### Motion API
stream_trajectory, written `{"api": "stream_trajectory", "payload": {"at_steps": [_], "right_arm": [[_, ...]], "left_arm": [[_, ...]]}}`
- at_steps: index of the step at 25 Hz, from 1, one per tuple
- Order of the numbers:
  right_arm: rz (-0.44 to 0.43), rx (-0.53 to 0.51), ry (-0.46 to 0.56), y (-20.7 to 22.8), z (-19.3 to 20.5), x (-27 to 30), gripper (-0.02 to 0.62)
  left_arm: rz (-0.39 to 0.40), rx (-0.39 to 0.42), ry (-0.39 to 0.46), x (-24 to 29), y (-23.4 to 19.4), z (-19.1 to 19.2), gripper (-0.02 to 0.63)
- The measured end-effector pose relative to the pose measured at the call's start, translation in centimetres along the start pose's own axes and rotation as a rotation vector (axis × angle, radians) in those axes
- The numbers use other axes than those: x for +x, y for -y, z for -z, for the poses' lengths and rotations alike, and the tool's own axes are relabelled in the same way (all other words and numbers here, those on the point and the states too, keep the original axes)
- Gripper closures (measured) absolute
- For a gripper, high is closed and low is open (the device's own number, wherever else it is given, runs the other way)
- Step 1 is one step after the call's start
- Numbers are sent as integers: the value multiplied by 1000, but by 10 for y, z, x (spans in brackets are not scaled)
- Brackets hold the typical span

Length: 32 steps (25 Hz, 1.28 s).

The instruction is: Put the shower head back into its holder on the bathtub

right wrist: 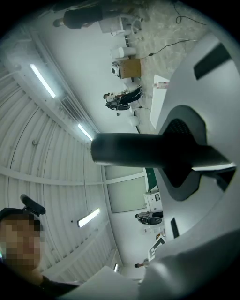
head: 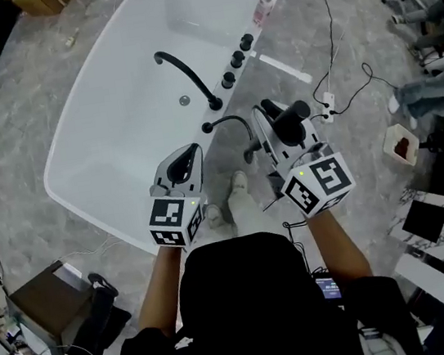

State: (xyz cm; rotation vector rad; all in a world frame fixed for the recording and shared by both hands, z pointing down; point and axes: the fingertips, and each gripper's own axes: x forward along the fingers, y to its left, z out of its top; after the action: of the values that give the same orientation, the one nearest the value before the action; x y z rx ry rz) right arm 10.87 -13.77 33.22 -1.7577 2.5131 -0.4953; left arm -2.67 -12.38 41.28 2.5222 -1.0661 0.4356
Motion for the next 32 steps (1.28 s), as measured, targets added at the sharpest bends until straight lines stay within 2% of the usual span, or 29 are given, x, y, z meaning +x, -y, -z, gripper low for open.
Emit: {"api": "stream_trajectory", "payload": {"at_steps": [7,13,17,25,28,30,32], "right_arm": [[7,41,-40,28,26,17,515],[19,75,-90,53,62,12,515],[42,90,-112,84,88,18,515],[119,152,-129,123,118,4,515],[145,157,-128,135,122,0,515],[161,160,-123,143,123,-4,515],[183,170,-110,150,122,-10,515]], "left_arm": [[-1,-4,-52,29,-11,22,592],[20,-10,-130,57,-4,65,592],[51,25,-183,96,-7,99,592],[244,93,-262,139,38,150,591],[311,83,-288,154,54,171,586],[372,70,-317,164,67,186,515],[424,77,-340,171,80,199,483]]}}
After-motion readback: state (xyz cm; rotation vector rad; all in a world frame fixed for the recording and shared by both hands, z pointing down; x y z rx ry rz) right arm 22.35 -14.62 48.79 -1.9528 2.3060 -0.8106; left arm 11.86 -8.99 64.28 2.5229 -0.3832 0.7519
